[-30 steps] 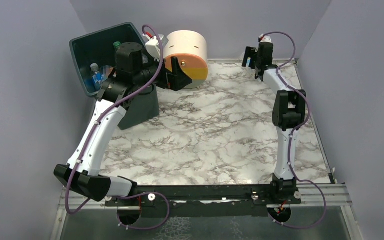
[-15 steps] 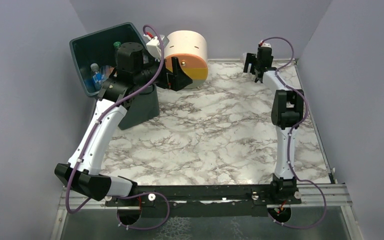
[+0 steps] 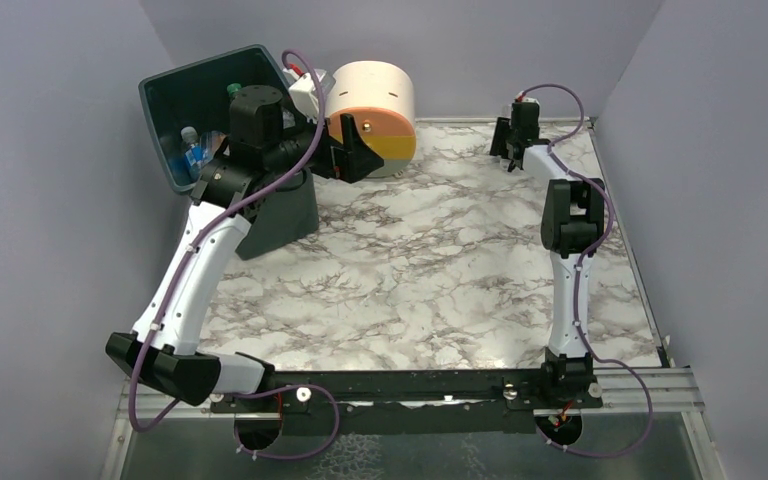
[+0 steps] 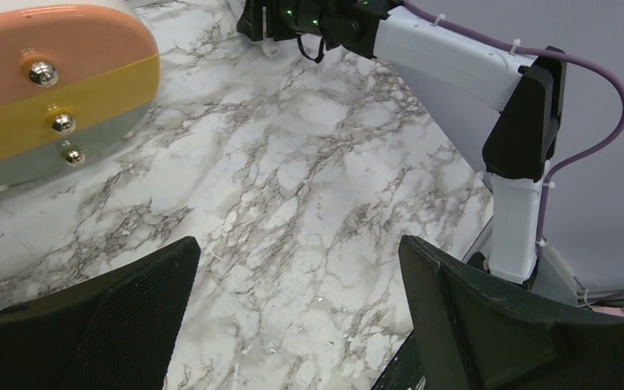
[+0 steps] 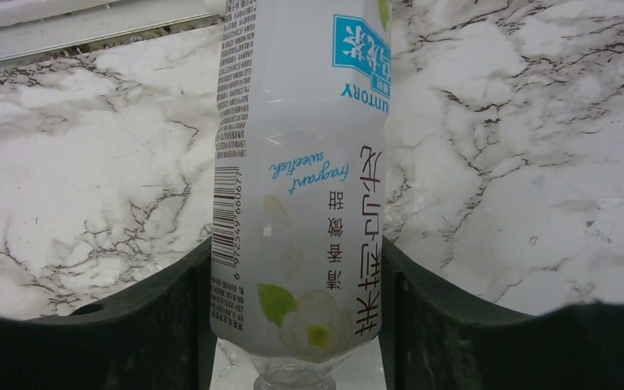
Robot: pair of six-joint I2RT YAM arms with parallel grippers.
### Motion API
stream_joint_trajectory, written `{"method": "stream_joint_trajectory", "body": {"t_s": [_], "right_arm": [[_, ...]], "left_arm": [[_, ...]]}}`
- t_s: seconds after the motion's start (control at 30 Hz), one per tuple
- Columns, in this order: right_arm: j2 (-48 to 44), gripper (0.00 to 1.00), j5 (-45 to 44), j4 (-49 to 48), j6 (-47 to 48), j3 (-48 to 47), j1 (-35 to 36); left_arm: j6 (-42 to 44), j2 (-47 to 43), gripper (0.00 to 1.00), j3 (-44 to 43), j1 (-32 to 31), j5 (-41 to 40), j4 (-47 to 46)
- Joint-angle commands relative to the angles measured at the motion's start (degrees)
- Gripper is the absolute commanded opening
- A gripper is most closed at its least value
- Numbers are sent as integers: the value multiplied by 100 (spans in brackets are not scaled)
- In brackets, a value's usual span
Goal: Put the plastic bottles in the bin
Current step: Pick up the plastic bottle at the center of the board.
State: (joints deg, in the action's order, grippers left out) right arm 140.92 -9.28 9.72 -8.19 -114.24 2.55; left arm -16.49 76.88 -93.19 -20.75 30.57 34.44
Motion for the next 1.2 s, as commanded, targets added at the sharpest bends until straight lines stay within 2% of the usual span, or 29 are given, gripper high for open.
{"method": "stream_joint_trajectory", "body": {"t_s": [0.0,0.17,0.57,0.77,0.93,1.17], "right_arm": [[-95,55,101,140,-179,64,-27],[-496,49,250,99,-419,548,-18],[-2513,48,883,-413,-899,2551,165],[-3433,48,1109,-638,-763,3424,657],[-4200,49,915,-924,-454,4121,1278],[-5295,49,874,-1053,-422,4683,1889]], "left_arm": [[49,-241,99,36,-16,118,11],[18,-309,99,128,-17,148,11],[-412,-504,99,488,-17,513,-364],[-582,-653,99,612,-19,551,-507],[-732,-810,99,731,-17,573,-637],[-925,-905,99,900,-17,565,-817]]}}
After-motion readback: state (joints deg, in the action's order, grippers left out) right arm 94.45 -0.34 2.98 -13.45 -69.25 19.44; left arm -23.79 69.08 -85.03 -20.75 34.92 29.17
